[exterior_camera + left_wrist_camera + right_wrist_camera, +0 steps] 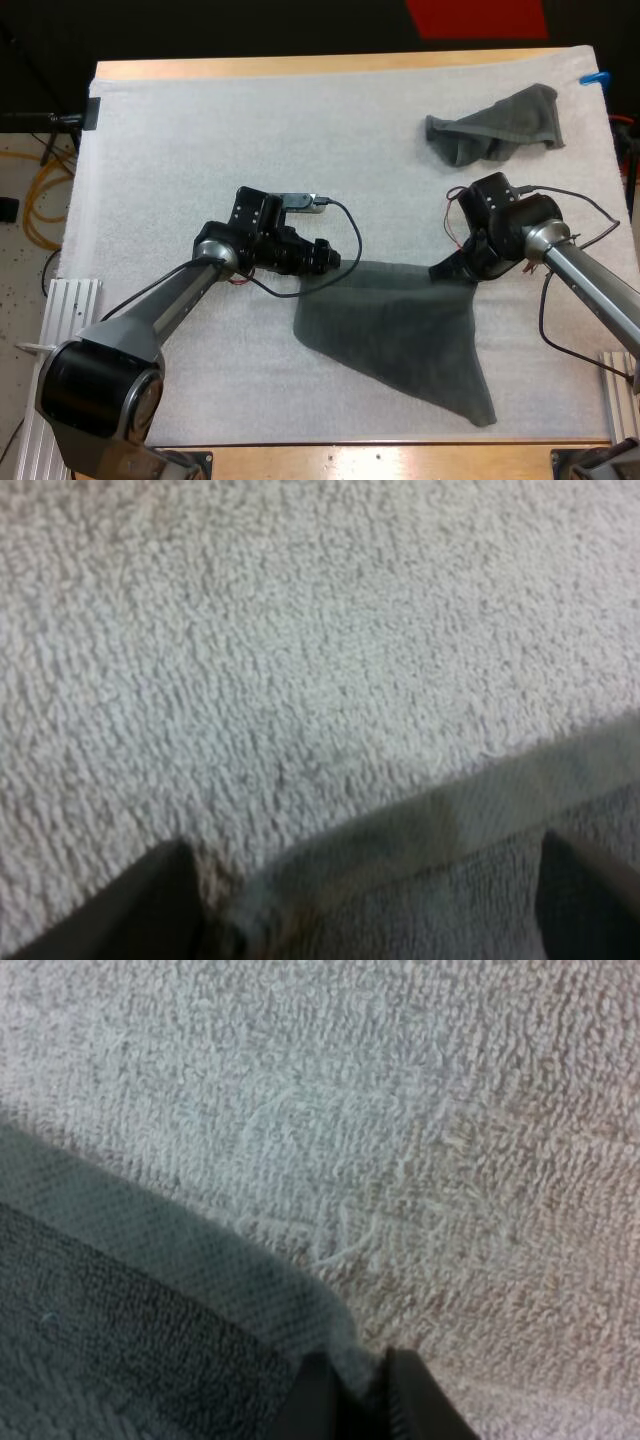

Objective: Pick towel from pile fold and stack

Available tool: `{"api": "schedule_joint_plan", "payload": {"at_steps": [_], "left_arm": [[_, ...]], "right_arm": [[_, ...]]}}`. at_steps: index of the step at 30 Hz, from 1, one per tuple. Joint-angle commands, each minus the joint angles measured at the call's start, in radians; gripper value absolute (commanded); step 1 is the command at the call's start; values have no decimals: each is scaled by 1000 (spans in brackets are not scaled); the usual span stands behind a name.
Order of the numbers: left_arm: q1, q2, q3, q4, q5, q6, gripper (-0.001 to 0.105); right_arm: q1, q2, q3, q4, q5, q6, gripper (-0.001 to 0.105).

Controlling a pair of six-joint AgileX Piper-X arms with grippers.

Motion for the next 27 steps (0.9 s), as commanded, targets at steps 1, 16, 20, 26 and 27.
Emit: {"api": "schedule_joint_plan", "payload": {"at_steps": [1, 16, 20, 26, 27], "left_arm": [[-4, 14, -2, 31, -5, -6, 69], [-34, 20, -2, 45, 74, -1, 14], [-34, 20, -2, 51, 74, -1, 0], [-34, -84, -2, 61, 72, 27, 0], [-34, -100, -2, 61, 68, 30, 0]], "right_arm": [[-1, -9, -1, -6, -1, -1, 0], [-1, -9, -1, -13, -1, 1, 0], [-1, -9, -1, -14, -1, 1, 0], [-1, -41, -1, -25, -1, 1, 0], [-1, -49, -1, -32, -1, 1, 0]]}}
